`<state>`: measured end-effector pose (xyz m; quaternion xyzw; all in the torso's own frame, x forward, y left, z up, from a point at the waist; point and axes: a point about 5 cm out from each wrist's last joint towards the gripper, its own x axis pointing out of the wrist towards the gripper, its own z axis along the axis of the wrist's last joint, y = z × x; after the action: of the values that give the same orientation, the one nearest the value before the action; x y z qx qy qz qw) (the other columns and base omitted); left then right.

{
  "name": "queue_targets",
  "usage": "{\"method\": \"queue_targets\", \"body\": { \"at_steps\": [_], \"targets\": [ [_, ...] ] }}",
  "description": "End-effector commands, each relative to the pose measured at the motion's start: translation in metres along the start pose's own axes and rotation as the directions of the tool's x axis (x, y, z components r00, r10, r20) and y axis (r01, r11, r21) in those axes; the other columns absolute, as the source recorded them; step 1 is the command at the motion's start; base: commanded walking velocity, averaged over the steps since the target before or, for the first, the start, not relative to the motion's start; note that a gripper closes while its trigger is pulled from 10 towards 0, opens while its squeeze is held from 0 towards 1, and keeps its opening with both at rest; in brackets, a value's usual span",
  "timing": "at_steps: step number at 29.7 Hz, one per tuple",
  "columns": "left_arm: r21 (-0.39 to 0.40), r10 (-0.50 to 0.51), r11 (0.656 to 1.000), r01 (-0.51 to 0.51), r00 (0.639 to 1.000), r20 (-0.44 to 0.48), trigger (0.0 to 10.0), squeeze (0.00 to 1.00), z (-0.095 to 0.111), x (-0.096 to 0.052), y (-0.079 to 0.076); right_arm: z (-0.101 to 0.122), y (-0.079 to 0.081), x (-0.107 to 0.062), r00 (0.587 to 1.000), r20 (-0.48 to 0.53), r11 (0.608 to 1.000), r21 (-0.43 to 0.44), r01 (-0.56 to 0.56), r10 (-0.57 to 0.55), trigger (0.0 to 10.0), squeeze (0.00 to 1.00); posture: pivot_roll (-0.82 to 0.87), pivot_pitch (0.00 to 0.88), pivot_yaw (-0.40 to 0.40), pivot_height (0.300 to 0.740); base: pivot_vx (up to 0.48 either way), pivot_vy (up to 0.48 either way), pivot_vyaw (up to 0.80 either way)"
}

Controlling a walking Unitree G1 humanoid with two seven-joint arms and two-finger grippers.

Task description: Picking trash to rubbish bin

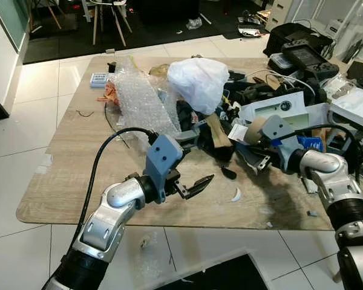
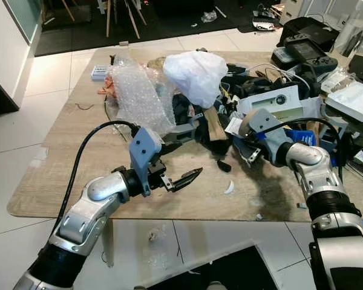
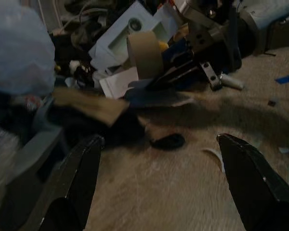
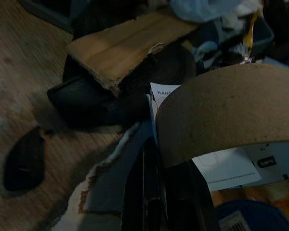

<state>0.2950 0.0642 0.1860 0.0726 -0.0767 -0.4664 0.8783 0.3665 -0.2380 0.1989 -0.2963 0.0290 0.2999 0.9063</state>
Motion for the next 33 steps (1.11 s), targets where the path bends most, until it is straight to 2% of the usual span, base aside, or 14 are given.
{"method": "queue_targets", "body": {
  "at_steps": [1, 2, 4, 5, 8, 11, 13, 19, 23, 28, 30, 31, 32, 33],
  "targets": [
    [-0.008, -0.002, 1.000, 0.002, 1.000, 0.004, 10.0, 0.00, -0.002, 0.002, -0.001, 0.007, 0.001, 0.000, 0.998, 0.056, 1.000, 0.008, 0.012, -0.012, 0.0, 0.00, -0.10, 0.115, 0.013, 0.740, 0.000, 0.000, 0.00],
    [-0.008, -0.002, 1.000, 0.002, 1.000, 0.004, 10.0, 0.00, -0.002, 0.002, -0.001, 0.007, 0.001, 0.000, 0.998, 0.056, 1.000, 0.008, 0.012, -0.012, 0.0, 0.00, -0.10, 0.115, 0.013, 0.740, 0.000, 0.000, 0.00],
    [-0.011, 0.019, 1.000, -0.019, 1.000, 0.016, 10.0, 0.00, -0.002, 0.002, 0.001, 0.030, -0.006, 0.000, 0.978, 0.189, 0.996, 0.032, 0.083, -0.087, 0.0, 0.00, -0.11, 0.099, 0.006, 0.740, 0.000, 0.000, 0.00],
    [-0.011, 0.019, 1.000, -0.019, 1.000, 0.016, 10.0, 0.00, -0.002, 0.002, 0.001, 0.030, -0.006, 0.000, 0.978, 0.189, 0.996, 0.032, 0.083, -0.087, 0.0, 0.00, -0.11, 0.099, 0.006, 0.740, 0.000, 0.000, 0.00],
    [-0.009, 0.038, 0.999, -0.038, 0.999, 0.022, 10.0, 0.00, -0.001, 0.001, 0.003, 0.046, -0.011, -0.001, 0.947, 0.283, 0.988, 0.067, 0.138, -0.151, 0.0, 0.00, -0.11, 0.095, 0.003, 0.740, 0.000, 0.000, 0.00],
    [0.006, 0.104, 0.995, -0.104, 0.994, 0.026, 10.0, 0.00, -0.002, 0.000, 0.010, 0.067, -0.011, -0.004, 0.868, 0.414, 0.960, 0.166, 0.224, -0.274, 0.0, 0.00, -0.10, 0.089, -0.004, 0.740, 0.000, 0.000, 0.00],
    [0.011, 0.145, 0.989, -0.146, 0.989, 0.023, 10.0, 0.00, -0.003, -0.002, 0.014, 0.072, 0.000, -0.002, 0.834, 0.452, 0.945, 0.230, 0.235, -0.317, 0.0, 0.00, -0.10, 0.088, -0.006, 0.740, 0.000, 0.000, 0.00],
    [-0.012, 0.162, 0.987, -0.162, 0.986, 0.034, 10.0, 0.00, -0.002, -0.005, 0.014, 0.066, 0.022, 0.003, 0.821, 0.438, 0.918, 0.318, 0.239, -0.366, 0.0, 0.00, -0.09, 0.090, -0.007, 0.740, 0.000, 0.000, 0.00],
    [-0.053, 0.186, 0.982, -0.183, 0.980, 0.069, 10.0, 0.00, 0.000, -0.006, 0.014, 0.067, 0.030, 0.001, 0.763, 0.410, 0.834, 0.465, 0.297, -0.500, 0.0, 0.00, -0.10, 0.089, -0.008, 0.740, 0.000, 0.000, 0.00],
    [-0.045, 0.195, 0.980, -0.192, 0.978, 0.068, 10.0, 0.00, -0.001, -0.005, 0.013, 0.064, 0.035, -0.003, 0.762, 0.381, 0.830, 0.432, 0.353, -0.523, 0.0, 0.00, -0.11, 0.088, -0.006, 0.740, 0.000, 0.000, 0.00],
    [-0.042, 0.225, 0.974, -0.223, 0.972, 0.062, 10.0, 0.00, -0.004, -0.004, 0.013, 0.058, 0.039, -0.009, 0.731, 0.347, 0.788, 0.453, 0.417, -0.587, 0.0, 0.00, -0.11, 0.087, -0.003, 0.740, 0.000, 0.000, 0.00],
    [-0.042, 0.225, 0.974, -0.223, 0.972, 0.062, 10.0, 0.00, -0.004, -0.004, 0.013, 0.058, 0.039, -0.009, 0.731, 0.347, 0.788, 0.453, 0.417, -0.587, 0.0, 0.00, -0.11, 0.087, -0.003, 0.740, 0.000, 0.000, 0.00],
    [-0.042, 0.242, 0.970, -0.239, 0.969, 0.059, 10.0, 0.00, -0.005, -0.004, 0.014, 0.055, 0.043, -0.010, 0.722, 0.330, 0.771, 0.460, 0.440, -0.609, 3.6, 0.00, -0.12, 0.086, -0.003, 0.740, 0.000, 0.000, 0.00],
    [-0.042, 0.242, 0.970, -0.239, 0.969, 0.059, 10.0, 0.00, -0.005, -0.004, 0.014, 0.055, 0.043, -0.010, 0.722, 0.330, 0.771, 0.460, 0.440, -0.609, 3.6, 0.00, -0.12, 0.086, -0.003, 0.740, 0.000, 0.000, 0.00]
  ]
}}
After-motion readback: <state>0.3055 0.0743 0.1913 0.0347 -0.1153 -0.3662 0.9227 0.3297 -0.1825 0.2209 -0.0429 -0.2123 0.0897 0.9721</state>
